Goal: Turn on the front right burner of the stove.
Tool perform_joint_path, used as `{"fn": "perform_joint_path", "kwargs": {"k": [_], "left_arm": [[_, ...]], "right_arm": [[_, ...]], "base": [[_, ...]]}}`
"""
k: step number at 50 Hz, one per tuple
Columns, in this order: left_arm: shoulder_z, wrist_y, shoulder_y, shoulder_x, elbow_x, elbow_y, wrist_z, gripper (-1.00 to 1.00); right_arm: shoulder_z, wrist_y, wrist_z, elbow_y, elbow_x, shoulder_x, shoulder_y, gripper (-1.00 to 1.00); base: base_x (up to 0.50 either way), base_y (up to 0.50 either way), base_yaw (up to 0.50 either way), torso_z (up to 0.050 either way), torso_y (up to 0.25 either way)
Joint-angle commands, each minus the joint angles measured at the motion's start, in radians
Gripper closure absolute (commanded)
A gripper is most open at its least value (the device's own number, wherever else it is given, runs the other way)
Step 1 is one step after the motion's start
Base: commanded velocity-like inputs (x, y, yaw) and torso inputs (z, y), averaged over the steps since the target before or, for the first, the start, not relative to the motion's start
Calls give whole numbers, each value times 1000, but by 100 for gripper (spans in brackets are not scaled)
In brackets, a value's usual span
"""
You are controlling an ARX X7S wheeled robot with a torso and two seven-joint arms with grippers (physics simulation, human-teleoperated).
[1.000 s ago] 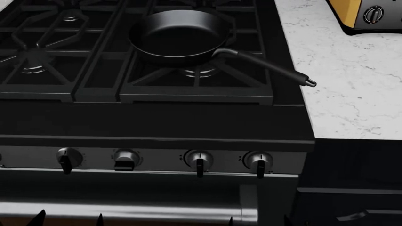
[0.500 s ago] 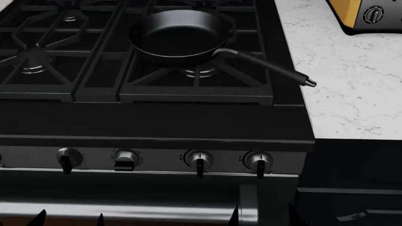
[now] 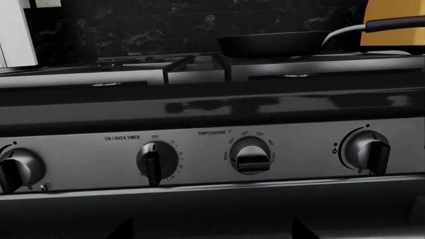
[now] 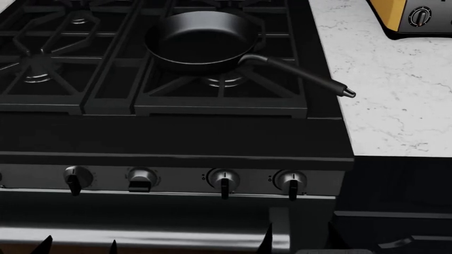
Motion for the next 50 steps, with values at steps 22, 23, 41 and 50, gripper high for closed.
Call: {"fn": "perform_joint_path", "kwargs": {"k": [22, 23, 41, 50], "left_arm": [[25, 7, 0, -18, -11, 2, -20, -100], [26, 10, -2, -18, -11, -4, -20, -100], [37, 10, -5, -26, -15, -4, -33, -100], [42, 11, -5, -30, -18, -4, -37, -100]], "right_arm": [[-11, -151, -34, 365, 32, -35, 224, -100], [-12, -161, -36, 385, 30, -36, 232, -100], [-31, -354, -54, 801, 11, -69, 426, -100], [-31, -513, -85, 1090, 17, -100, 550, -100]], "base": [[0, 0, 0, 0, 0], [0, 0, 0, 0, 0], [0, 0, 0, 0, 0], [0, 0, 0, 0, 0]]}}
